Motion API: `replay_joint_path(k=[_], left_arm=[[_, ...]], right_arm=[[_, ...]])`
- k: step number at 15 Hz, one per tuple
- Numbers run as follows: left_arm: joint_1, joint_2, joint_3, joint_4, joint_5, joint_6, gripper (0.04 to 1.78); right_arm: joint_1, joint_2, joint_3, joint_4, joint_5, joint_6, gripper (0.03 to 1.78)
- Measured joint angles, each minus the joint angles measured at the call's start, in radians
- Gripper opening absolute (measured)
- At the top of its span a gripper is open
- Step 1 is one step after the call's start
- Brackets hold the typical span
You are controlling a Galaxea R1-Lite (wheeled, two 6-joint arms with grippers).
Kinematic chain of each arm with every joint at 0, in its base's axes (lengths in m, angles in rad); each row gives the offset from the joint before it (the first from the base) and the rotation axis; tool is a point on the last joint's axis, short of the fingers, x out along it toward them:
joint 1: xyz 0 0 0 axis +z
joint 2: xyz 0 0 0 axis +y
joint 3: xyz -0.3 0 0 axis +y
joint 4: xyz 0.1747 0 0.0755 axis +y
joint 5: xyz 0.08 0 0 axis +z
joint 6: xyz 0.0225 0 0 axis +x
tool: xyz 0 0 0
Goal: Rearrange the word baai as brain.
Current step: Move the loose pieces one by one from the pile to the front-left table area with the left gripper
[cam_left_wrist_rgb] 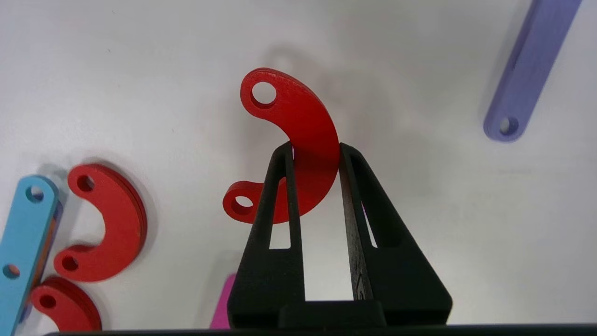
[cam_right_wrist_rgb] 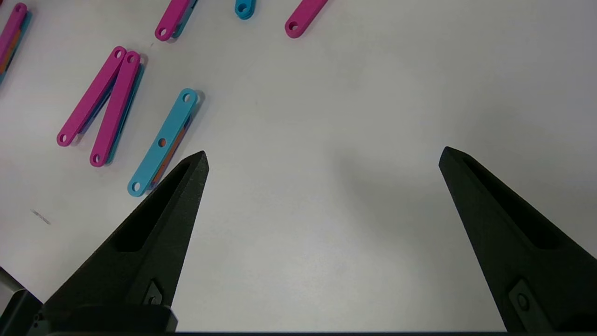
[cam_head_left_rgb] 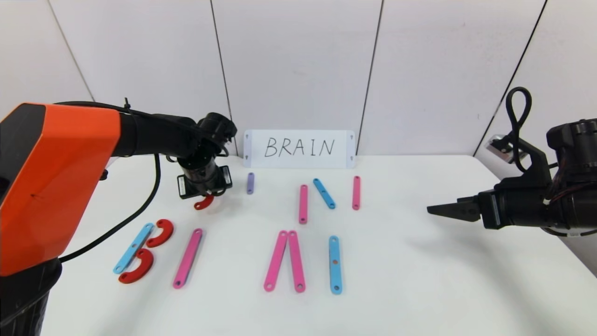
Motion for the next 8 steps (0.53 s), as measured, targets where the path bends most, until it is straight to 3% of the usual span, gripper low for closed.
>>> replay_joint_path(k=[8], left_arm=[[-0.107,-0.042,-0.006,0.244,-0.063,-0.125,0.30]], right_arm=[[-0.001,-0.001,0.000,0.000,0.000,0.002,1.74]])
